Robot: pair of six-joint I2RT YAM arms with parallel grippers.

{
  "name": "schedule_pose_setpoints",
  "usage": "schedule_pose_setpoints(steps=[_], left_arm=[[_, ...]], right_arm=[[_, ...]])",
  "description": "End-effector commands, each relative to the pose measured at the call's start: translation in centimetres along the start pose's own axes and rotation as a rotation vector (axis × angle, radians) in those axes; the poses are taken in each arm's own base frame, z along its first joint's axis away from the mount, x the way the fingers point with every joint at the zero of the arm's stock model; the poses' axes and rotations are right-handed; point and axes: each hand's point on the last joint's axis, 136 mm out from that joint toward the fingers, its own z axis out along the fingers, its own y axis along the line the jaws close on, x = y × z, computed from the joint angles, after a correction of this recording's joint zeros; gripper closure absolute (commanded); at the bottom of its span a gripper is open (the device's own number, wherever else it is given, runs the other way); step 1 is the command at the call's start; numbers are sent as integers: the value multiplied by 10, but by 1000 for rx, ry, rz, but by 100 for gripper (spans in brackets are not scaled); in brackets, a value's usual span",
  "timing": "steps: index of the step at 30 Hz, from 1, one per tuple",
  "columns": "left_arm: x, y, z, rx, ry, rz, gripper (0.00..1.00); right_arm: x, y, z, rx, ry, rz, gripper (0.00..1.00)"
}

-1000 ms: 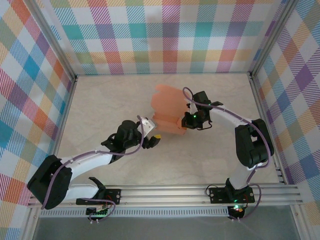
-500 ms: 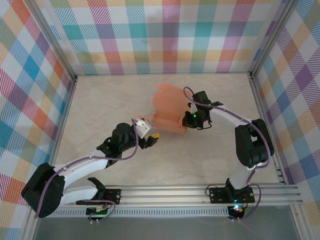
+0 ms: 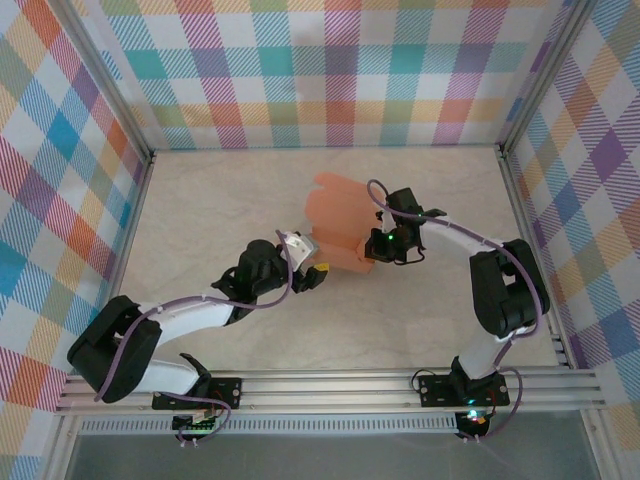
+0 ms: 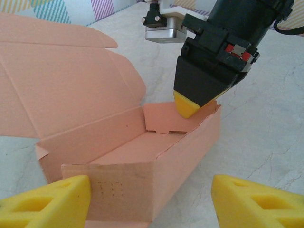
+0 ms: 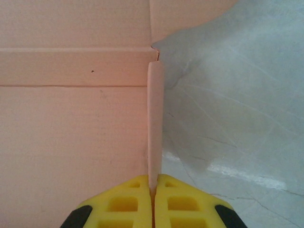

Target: Fold the paper box

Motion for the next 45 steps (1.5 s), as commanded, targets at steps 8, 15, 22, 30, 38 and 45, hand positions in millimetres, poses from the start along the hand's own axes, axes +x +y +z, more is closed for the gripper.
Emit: schedule_pose_setpoints(steps=[8,15,22,30,38,45], left_arm=[[-19,-14,11,86,-59,-41,52],[-19,-19,13,114,-49,-49,69],[-18,-22,13,134,-42,-48,72],[-11,-31,15,191,12,-28,96],[-8,-29,13,186,24,-15,79],[-8,-26,12,178,22,-22,83]], right_arm=[[-2,15,-9,-69,-22,-34,100],[0,12,-5,-62,-10,-29,100],[0,15,-8,-70,-15,-36,100],[2,14,-8,-62,-3,-60,100],[1,17,-11,-62,5,-83,100],[2,18,-12,-68,4,-85,100]])
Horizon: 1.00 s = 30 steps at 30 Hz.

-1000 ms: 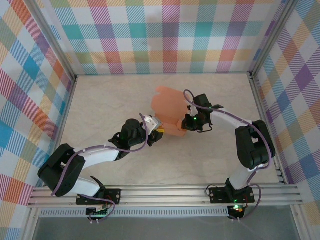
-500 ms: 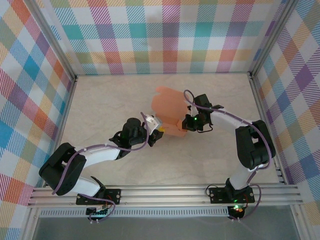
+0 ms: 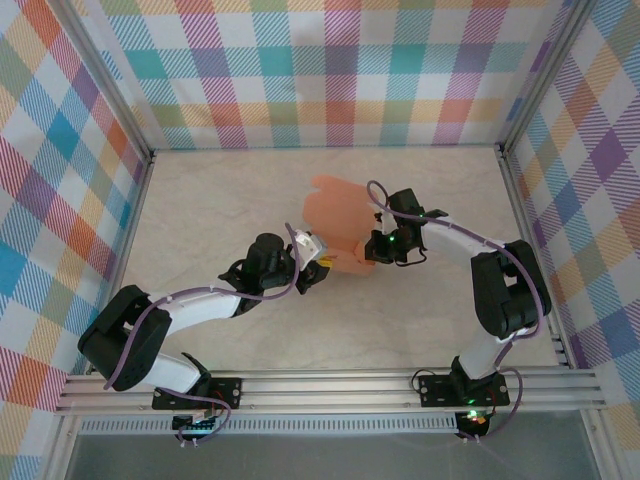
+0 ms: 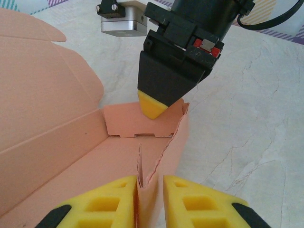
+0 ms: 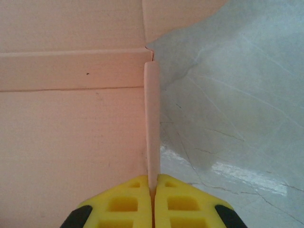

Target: Fold the paper box

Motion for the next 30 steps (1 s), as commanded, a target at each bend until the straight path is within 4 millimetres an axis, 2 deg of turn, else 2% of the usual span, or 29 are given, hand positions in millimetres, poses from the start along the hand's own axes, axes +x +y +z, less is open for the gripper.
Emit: schedule_pose_setpoints(steps=[1,2,7,11,13,14,16,20,22,24,27,30], left_arm=[[-10,-2,-2,17,-22,12,84],[-9,-1,-3,15,-22,11,83],[-16,4,-13,-6,-53,-12,44],[-25,14,-31,-57,-101,-39,28],[-30,22,-42,-98,-123,-62,19],[-32,32,-50,-147,-136,-91,12],[-36,50,-66,-236,-160,-169,5],[-32,90,-103,-406,-237,-377,0],[-16,116,-125,-524,-271,-551,0],[8,141,-144,-636,-281,-770,0],[39,157,-147,-675,-258,-1003,0],[60,160,-130,-650,-216,-1143,0]], right_arm=[[-5,15,-12,-39,-20,-42,100],[-6,15,-12,-38,-22,-42,100],[-9,8,-14,4,-38,-32,100],[-15,-7,-17,100,-73,11,100],[-18,-13,-18,138,-88,29,100],[-20,-17,-19,159,-98,38,100],[-23,-22,-22,192,-117,54,100],[-29,-22,-25,199,-151,66,100],[-34,-22,-28,207,-174,70,100],[-39,-22,-31,207,-203,75,100],[-47,-20,-38,193,-255,79,100],[-54,-8,-44,134,-315,49,100]])
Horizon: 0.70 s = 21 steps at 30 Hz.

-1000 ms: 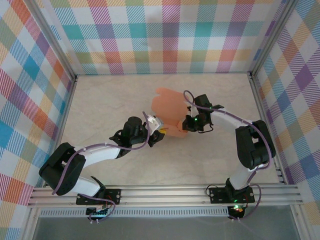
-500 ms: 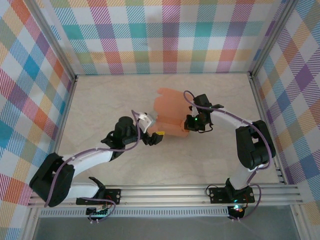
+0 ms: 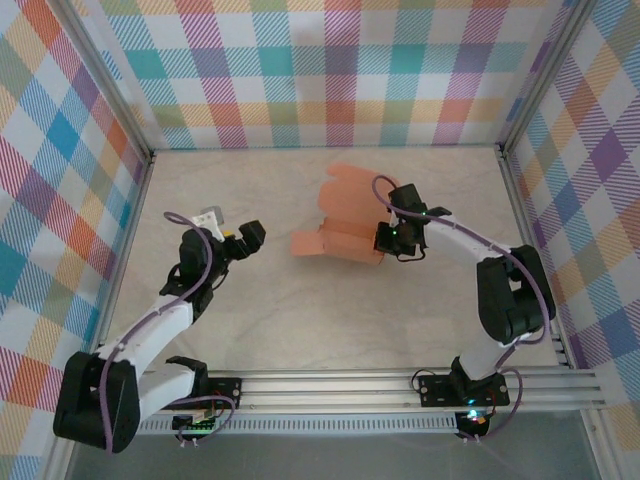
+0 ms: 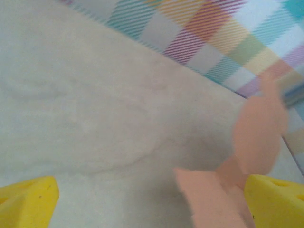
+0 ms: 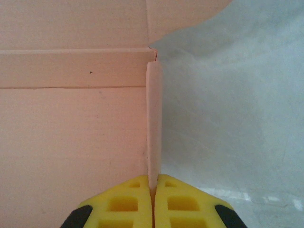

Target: Fold the paper box

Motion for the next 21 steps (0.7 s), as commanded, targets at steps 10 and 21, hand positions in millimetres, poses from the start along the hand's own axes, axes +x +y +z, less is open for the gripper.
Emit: schedule_pose_setpoints(steps=[10,21], left_arm=[[55,-9,58,98,266,-422,29],[40,-84,58,315,325,-347,41]], right_arm=[[-30,39,-38,-231,-213,-25,100],[-24,41,-32,-236,-177,-120,100]])
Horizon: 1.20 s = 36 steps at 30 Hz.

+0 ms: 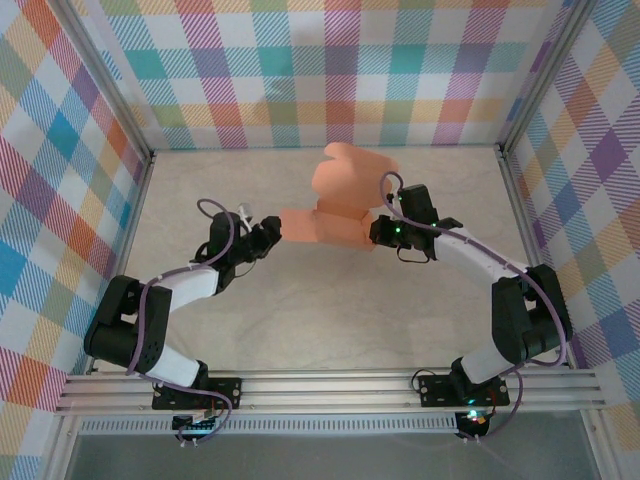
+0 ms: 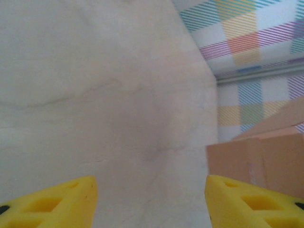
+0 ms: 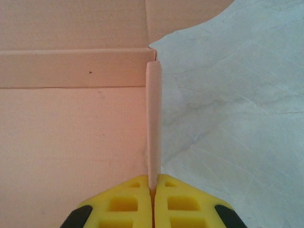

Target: Fold the paper box

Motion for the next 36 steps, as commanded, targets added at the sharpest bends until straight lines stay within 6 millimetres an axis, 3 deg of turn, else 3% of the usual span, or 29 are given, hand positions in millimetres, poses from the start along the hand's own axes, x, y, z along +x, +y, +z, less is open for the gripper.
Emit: schedule_pose_setpoints(steps=[1,4,5,11,19,29,36], left_arm=[[1,-37,1,112,41,37,44],[7,-48,4,143,70,46,64],[8,-53,5,153,80,49,67],[12,-72,5,200,108,28,67],[27,-81,-3,194,129,-8,63],[39,-64,19,152,162,-33,64],[44,-73,26,175,188,-27,65]], right_arm=[[-7,8,-3,-30,-15,-59,100],[-5,9,-2,-33,-8,-67,100],[-4,9,-1,-29,-5,-69,100],[2,2,6,13,15,-74,100],[3,-9,14,68,34,-35,100],[1,6,13,-4,31,-37,100],[5,1,14,40,48,-68,100]])
